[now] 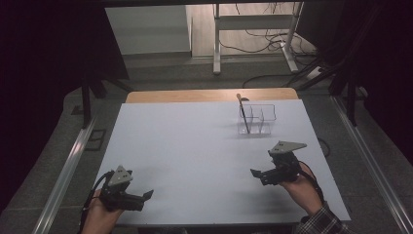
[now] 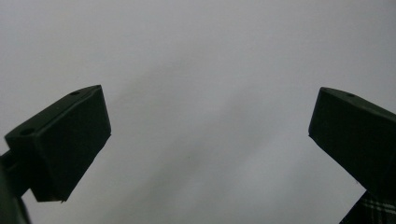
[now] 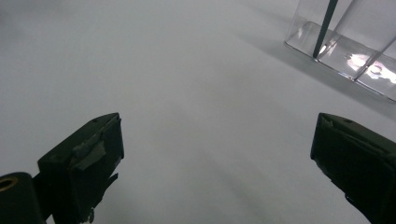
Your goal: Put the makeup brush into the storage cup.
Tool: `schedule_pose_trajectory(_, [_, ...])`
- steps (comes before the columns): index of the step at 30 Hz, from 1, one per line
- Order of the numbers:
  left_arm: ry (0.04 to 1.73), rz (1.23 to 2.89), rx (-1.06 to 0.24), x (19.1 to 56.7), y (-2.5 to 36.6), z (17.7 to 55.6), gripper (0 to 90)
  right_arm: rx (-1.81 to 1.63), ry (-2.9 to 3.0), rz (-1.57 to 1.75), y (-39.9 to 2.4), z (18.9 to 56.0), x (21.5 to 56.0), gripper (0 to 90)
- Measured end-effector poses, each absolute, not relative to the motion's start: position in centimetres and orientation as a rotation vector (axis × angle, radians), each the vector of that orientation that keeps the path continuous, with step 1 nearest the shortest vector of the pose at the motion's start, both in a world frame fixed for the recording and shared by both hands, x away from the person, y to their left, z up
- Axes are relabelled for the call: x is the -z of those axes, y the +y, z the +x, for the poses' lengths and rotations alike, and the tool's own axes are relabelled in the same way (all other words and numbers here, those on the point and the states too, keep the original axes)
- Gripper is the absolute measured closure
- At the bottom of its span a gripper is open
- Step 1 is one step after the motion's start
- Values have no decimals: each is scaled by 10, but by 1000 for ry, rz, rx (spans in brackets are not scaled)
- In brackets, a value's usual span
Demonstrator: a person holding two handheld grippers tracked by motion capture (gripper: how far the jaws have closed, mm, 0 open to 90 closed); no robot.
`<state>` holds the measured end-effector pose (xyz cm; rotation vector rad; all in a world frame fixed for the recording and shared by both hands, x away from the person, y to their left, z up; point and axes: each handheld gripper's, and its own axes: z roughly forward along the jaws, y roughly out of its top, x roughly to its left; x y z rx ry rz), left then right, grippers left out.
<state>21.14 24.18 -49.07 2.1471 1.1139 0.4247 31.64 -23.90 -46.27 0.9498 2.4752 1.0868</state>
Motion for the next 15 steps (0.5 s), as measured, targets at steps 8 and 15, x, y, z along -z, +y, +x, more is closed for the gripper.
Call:
schedule_pose_trajectory(8, [1113, 2149, -422, 491, 242, 211, 0, -1078, 2470, 958, -245, 310, 463, 26])
schedule_pose_trajectory(15, [1114, 2149, -423, 491, 242, 211, 0, -1075, 2468, 970, -251, 305, 464, 26])
